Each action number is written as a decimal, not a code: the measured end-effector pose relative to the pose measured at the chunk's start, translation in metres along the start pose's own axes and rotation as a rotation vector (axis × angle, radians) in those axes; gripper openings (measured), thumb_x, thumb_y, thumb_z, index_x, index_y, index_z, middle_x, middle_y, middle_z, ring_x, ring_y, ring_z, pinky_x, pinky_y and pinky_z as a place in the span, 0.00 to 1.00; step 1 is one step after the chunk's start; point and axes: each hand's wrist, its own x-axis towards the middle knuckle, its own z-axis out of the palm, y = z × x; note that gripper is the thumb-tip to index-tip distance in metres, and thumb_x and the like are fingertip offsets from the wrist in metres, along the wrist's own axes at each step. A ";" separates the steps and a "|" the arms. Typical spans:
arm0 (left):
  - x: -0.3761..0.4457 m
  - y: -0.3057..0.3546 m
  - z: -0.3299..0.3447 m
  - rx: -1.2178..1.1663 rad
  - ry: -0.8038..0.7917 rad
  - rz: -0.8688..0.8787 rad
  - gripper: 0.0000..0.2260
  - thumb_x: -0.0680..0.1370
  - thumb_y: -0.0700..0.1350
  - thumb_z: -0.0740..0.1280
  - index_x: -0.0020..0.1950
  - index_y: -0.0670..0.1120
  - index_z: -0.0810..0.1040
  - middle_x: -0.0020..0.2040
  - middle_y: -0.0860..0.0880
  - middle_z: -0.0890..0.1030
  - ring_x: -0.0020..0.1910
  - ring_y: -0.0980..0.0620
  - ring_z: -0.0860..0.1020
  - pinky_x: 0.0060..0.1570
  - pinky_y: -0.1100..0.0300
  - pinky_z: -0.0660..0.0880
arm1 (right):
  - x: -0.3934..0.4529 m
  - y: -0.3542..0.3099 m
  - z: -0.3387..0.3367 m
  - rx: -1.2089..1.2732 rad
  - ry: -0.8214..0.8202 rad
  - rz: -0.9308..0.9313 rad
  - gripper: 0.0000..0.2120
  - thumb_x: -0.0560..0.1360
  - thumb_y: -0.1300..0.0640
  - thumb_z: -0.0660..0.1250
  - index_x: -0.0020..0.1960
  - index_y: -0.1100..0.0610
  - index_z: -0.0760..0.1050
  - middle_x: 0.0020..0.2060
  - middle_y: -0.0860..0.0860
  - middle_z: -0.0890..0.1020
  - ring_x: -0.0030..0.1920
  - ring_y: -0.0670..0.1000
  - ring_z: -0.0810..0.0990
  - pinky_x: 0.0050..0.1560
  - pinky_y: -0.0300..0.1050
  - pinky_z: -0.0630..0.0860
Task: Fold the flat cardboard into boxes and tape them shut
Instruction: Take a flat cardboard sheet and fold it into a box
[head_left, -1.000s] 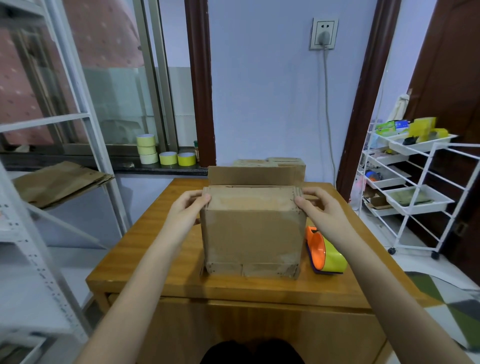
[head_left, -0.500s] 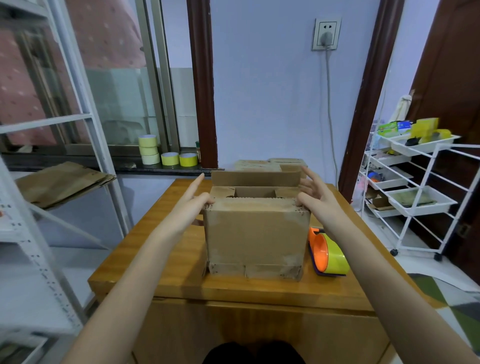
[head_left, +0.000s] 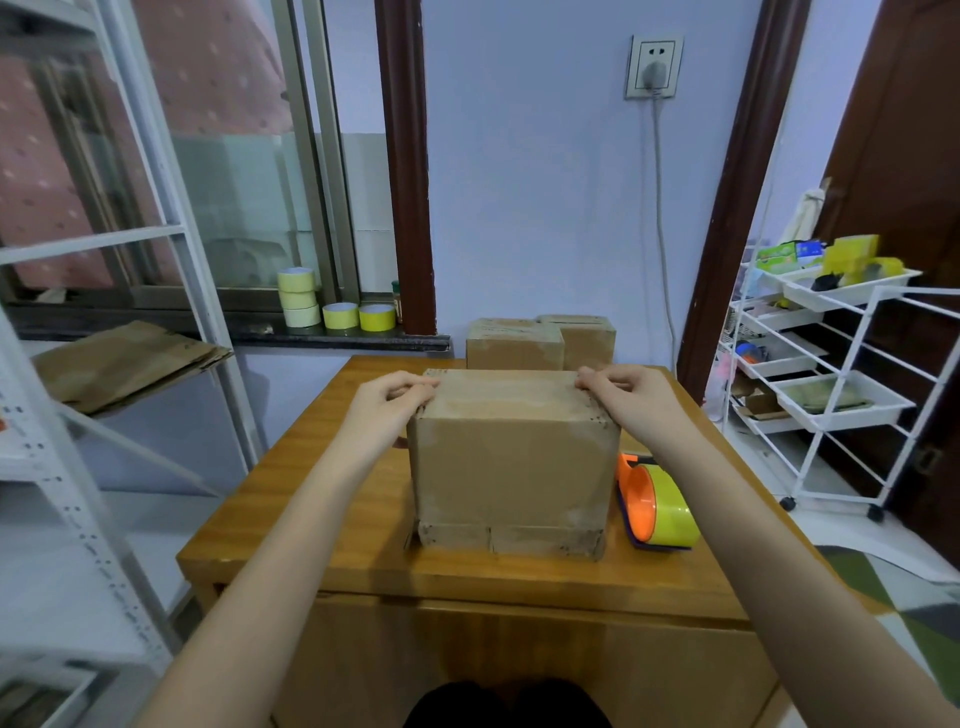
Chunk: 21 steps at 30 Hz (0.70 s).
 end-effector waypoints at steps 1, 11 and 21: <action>0.003 0.000 -0.001 0.025 0.005 -0.006 0.05 0.79 0.48 0.65 0.48 0.53 0.81 0.47 0.56 0.79 0.47 0.57 0.76 0.39 0.57 0.78 | 0.001 -0.002 0.000 -0.030 0.006 0.001 0.12 0.77 0.52 0.67 0.45 0.60 0.83 0.44 0.53 0.83 0.46 0.45 0.79 0.41 0.32 0.71; 0.015 0.006 -0.003 0.019 0.102 -0.254 0.16 0.74 0.50 0.73 0.56 0.43 0.76 0.51 0.48 0.77 0.48 0.48 0.77 0.31 0.56 0.76 | -0.006 -0.004 -0.009 -0.019 -0.148 0.304 0.17 0.77 0.43 0.63 0.57 0.56 0.72 0.44 0.51 0.80 0.38 0.50 0.80 0.33 0.45 0.78; 0.004 0.009 -0.014 -0.083 0.009 0.015 0.13 0.77 0.42 0.69 0.61 0.47 0.76 0.49 0.55 0.79 0.47 0.55 0.79 0.35 0.56 0.81 | -0.002 0.013 -0.012 0.121 -0.034 -0.073 0.17 0.78 0.56 0.66 0.66 0.56 0.74 0.59 0.51 0.80 0.56 0.47 0.80 0.56 0.49 0.79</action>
